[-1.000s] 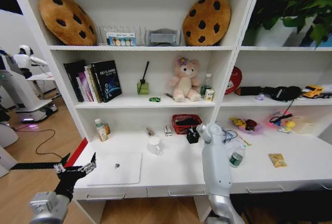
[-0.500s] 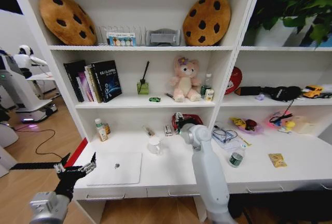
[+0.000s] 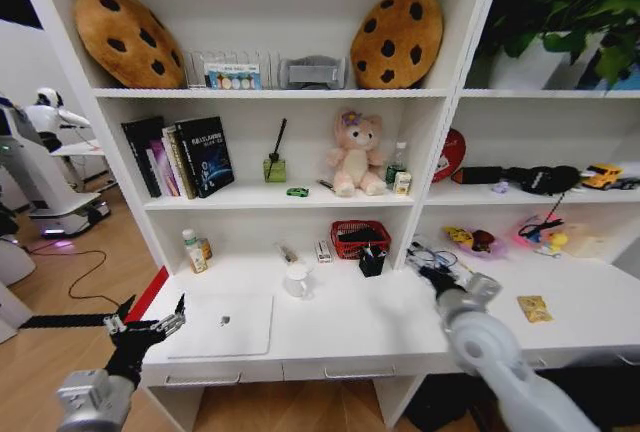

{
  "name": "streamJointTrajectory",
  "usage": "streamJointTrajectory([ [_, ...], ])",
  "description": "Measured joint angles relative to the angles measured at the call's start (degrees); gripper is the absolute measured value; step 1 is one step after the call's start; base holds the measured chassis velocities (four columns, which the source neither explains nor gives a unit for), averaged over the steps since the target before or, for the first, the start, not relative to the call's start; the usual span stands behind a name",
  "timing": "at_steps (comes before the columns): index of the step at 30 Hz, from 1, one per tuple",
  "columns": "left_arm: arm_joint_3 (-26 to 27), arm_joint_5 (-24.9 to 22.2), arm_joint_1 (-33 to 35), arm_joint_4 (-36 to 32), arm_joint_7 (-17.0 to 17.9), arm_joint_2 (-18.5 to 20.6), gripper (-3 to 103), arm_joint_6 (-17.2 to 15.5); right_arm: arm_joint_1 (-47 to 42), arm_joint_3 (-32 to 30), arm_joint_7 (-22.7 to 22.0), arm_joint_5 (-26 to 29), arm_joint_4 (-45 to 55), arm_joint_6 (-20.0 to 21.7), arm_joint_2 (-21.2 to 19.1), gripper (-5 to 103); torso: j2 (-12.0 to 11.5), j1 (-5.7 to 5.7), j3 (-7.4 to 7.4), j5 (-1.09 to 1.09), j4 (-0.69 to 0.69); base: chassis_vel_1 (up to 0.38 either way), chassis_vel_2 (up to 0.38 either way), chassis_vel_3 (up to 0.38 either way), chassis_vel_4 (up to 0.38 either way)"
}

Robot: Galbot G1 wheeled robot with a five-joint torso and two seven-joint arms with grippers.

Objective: Organize the objects on the table.

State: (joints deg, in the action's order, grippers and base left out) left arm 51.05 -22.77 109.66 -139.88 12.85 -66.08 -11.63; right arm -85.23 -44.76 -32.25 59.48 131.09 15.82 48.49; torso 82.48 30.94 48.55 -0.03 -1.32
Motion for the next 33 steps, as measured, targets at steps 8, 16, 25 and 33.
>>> streamJointTrajectory([
  [8,0.0,0.0,0.0,0.0,0.0,0.0,100,0.0,-15.3,-14.8,16.5,-16.4,-1.6,-6.5,3.7,100,0.0,0.01,0.00,0.04,-0.01,0.000,0.000,0.000,0.000],
  [16,0.0,0.0,0.0,0.0,0.0,0.0,100,0.0,-26.1,-13.2,22.5,-27.1,0.2,-17.0,22.5,100,0.0,0.00,0.00,0.06,-0.04,0.000,0.000,0.000,0.000],
  [25,0.0,0.0,0.0,0.0,0.0,0.0,100,0.0,-27.3,-13.1,19.0,-21.0,1.2,-17.3,26.5,100,0.0,0.01,0.01,0.02,0.01,-0.006,-0.008,0.007,0.007],
  [33,0.0,0.0,0.0,0.0,0.0,0.0,100,0.0,-25.4,-13.4,17.5,-19.9,-0.3,-16.7,26.2,100,0.0,0.02,0.01,-0.01,0.00,-0.134,-0.142,0.135,0.151],
])
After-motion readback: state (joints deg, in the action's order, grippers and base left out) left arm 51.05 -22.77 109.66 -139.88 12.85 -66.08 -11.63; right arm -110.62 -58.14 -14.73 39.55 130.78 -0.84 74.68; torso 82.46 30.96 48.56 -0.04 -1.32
